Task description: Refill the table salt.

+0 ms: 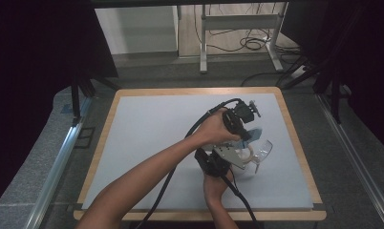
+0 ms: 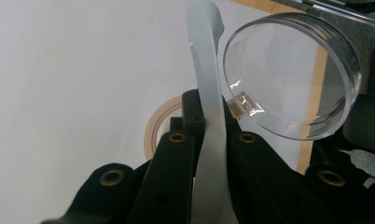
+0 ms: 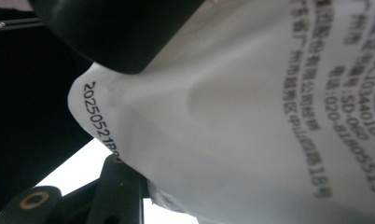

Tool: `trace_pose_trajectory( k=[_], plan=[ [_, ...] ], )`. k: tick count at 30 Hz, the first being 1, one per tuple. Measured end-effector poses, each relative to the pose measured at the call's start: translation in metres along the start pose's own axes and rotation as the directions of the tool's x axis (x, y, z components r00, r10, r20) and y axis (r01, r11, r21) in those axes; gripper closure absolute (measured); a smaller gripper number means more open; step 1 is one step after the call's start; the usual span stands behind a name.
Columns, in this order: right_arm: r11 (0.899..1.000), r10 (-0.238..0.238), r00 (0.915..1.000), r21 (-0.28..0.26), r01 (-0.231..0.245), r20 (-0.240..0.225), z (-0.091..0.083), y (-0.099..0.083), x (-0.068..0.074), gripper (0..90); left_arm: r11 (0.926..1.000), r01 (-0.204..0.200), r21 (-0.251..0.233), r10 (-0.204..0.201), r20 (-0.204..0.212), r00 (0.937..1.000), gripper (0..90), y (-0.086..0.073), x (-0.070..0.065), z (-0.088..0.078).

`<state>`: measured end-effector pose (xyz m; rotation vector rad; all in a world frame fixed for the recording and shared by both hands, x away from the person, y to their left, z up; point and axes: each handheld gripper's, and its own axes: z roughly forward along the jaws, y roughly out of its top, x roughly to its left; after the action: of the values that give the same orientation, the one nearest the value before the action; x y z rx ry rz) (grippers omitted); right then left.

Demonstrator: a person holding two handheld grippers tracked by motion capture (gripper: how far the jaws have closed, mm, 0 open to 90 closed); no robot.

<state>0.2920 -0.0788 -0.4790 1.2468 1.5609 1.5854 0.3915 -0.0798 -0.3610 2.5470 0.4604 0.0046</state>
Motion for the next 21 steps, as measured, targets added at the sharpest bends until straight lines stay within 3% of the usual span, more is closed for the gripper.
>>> trace_pose_trajectory(
  k=[21],
  plan=[
    [1.0, 0.013, 0.9999, 0.006, -0.013, 0.005, 0.0023, -0.0061, -0.003, 55.0, 0.9998, -0.005, 0.021, 0.005, 0.004, 1.0, 89.7, -0.0009, 0.0028, 0.0096]
  ],
)
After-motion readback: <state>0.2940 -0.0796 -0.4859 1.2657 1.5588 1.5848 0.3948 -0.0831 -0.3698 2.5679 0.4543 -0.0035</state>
